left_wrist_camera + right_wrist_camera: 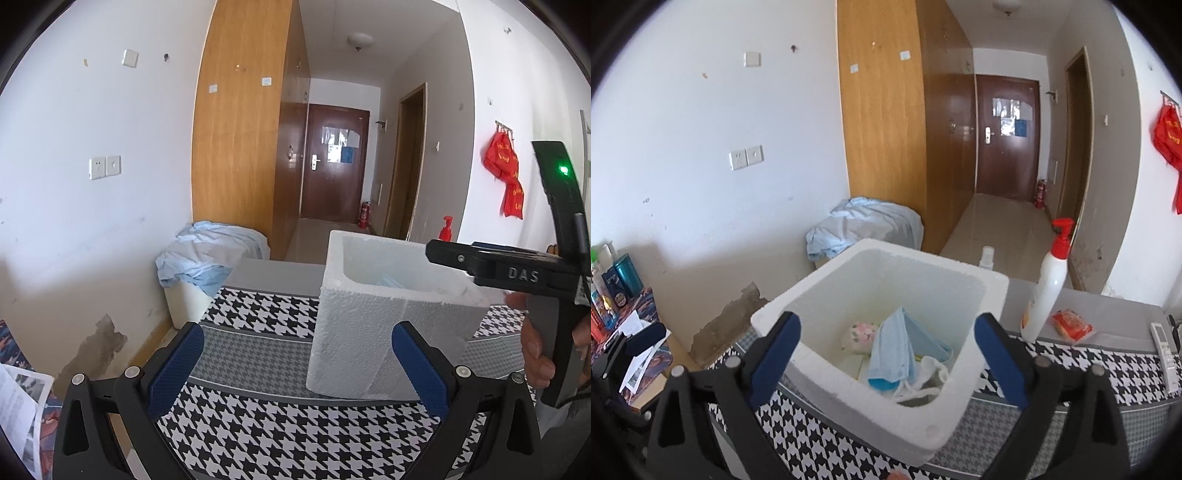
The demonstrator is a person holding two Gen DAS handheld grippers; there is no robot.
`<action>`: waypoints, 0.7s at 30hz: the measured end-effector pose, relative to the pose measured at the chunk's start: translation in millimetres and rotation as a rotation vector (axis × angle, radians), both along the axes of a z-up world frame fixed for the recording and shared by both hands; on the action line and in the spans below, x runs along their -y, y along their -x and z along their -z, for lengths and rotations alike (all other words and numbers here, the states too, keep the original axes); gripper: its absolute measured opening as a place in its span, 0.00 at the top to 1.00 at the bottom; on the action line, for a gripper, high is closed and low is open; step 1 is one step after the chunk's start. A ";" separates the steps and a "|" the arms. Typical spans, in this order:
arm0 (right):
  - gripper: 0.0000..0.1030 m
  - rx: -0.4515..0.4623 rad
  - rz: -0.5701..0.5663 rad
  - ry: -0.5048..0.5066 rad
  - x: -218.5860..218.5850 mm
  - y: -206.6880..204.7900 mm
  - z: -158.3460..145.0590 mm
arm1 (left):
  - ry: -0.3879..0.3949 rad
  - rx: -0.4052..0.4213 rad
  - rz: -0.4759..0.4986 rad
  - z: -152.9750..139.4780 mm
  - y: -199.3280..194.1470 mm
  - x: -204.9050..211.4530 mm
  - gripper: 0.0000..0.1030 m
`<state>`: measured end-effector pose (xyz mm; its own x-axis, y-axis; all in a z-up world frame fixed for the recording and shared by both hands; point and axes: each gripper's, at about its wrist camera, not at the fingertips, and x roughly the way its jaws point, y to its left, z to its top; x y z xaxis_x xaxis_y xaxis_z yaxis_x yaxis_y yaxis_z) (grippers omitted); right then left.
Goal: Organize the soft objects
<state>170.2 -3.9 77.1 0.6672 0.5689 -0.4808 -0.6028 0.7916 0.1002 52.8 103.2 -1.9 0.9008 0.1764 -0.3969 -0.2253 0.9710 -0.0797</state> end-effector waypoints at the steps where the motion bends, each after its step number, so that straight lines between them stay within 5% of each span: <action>1: 0.02 0.006 0.003 -0.006 2.8 2.5 -1.9 | -0.001 0.005 0.004 -1.6 0.6 1.3 0.01; 21: 0.02 0.063 0.134 -0.054 65.3 44.6 -17.5 | -0.027 0.041 0.082 -26.3 5.2 35.0 0.01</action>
<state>125.6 -69.2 94.7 0.7665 0.4968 -0.4070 -0.4988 0.8597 0.1101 47.6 68.2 24.4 0.9281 0.1117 -0.3552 -0.1423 0.9879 -0.0612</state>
